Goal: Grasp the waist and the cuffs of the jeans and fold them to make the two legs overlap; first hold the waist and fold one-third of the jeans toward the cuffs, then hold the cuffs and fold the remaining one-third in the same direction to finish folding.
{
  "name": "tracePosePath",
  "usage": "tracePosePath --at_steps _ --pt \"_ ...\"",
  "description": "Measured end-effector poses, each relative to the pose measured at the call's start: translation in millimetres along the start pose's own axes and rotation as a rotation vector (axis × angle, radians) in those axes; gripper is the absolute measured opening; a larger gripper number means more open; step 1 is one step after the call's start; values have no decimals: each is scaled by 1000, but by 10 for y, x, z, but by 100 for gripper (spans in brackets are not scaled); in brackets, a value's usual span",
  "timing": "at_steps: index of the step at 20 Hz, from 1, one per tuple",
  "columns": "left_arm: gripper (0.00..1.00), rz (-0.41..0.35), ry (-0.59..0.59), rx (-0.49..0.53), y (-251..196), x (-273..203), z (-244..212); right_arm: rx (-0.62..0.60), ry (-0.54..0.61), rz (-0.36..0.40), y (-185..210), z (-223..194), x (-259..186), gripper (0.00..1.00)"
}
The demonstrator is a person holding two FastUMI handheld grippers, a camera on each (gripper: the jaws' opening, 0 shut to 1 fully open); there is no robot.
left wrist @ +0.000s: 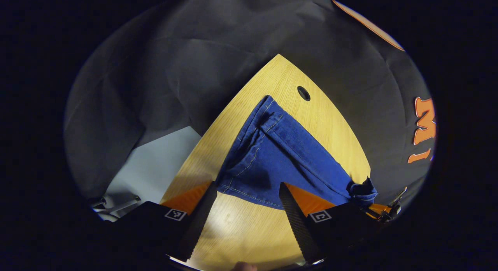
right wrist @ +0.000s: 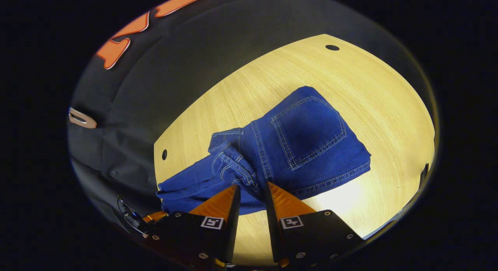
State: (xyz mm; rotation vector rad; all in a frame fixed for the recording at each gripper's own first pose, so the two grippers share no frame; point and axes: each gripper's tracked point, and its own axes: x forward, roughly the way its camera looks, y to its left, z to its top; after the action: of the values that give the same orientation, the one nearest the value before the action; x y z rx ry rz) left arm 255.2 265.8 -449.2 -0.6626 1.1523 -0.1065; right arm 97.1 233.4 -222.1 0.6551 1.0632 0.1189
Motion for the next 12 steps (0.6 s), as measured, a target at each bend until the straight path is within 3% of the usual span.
tracePosePath --at_steps 1,3,4,5,6,12 --pt "99 2 -1 -4 1 -5 4 4 4 -3 -38 6 -2 40" --pt "99 1 -1 -12 -3 -16 -1 22 41 40 66 -106 -64 42" --pt "98 0 -1 -14 -4 -15 5 35 32 72 136 -159 152 36" --pt "99 -2 -2 -16 -3 -15 6 54 -19 40 109 60 137 36" --pt "99 -5 -4 -18 -11 -10 6 50 -61 57 151 147 139 6" --pt "98 -20 -16 -44 -32 28 25 69 -9 45 133 76 -26 3"
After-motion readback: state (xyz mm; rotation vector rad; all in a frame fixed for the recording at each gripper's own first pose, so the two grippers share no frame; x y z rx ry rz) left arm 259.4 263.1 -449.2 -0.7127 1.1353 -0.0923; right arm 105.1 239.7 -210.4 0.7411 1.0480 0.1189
